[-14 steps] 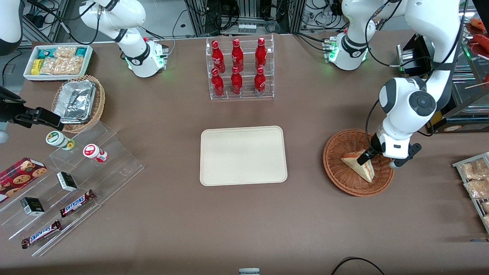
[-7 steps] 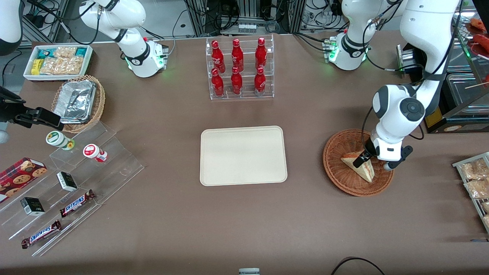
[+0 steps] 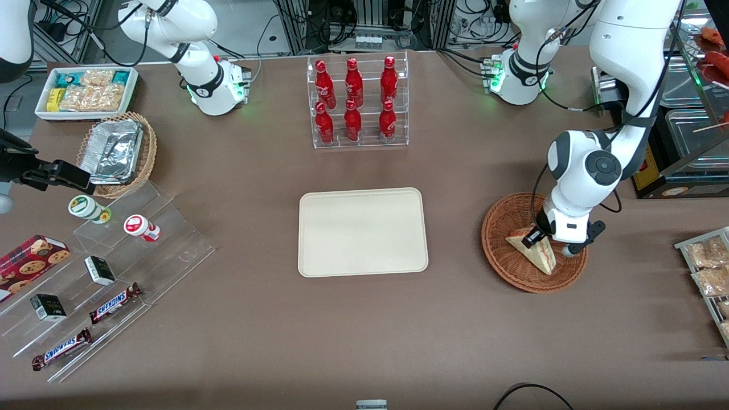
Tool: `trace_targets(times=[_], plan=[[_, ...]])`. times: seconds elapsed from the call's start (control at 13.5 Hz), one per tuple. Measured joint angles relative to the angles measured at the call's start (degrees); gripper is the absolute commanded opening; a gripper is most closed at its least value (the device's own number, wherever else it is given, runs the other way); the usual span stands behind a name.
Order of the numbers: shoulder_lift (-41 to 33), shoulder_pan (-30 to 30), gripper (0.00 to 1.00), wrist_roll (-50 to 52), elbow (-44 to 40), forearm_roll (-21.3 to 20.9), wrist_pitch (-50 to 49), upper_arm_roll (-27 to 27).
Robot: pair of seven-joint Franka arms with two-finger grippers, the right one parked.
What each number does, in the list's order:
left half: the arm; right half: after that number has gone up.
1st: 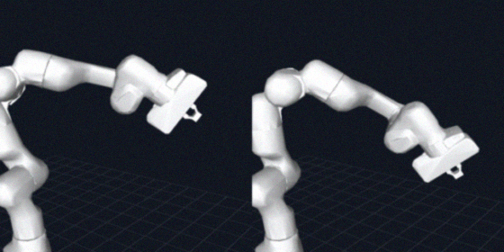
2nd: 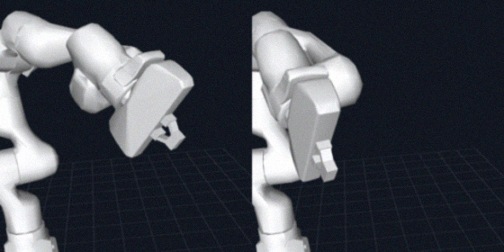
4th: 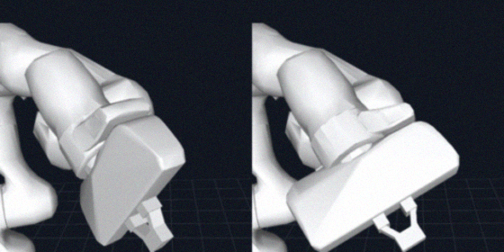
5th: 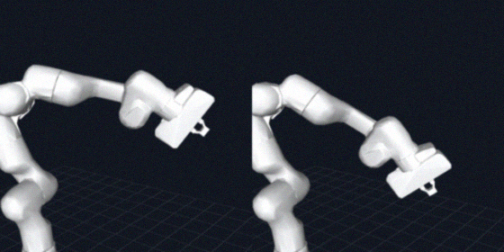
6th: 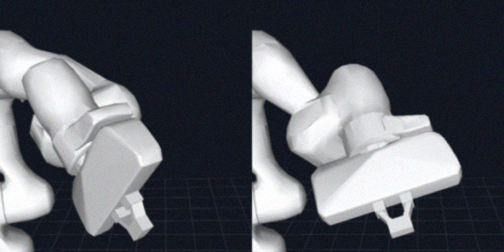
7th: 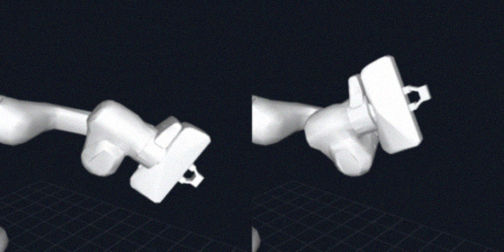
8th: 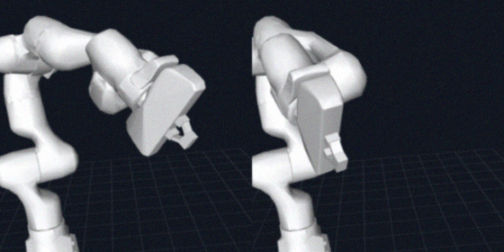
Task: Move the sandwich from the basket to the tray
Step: 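Lift the sandwich from the basket and carry it over the tray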
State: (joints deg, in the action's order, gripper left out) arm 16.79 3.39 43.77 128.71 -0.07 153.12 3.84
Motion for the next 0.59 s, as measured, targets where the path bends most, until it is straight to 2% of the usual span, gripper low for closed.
trace_targets(times=[0.37,0.59], plan=[[-5.95,0.25,0.00,-0.23,-10.70,-0.79,-22.98,0.32],[-7.59,4.49,0.00,-0.16,-19.57,-0.95,-33.88,1.40]])
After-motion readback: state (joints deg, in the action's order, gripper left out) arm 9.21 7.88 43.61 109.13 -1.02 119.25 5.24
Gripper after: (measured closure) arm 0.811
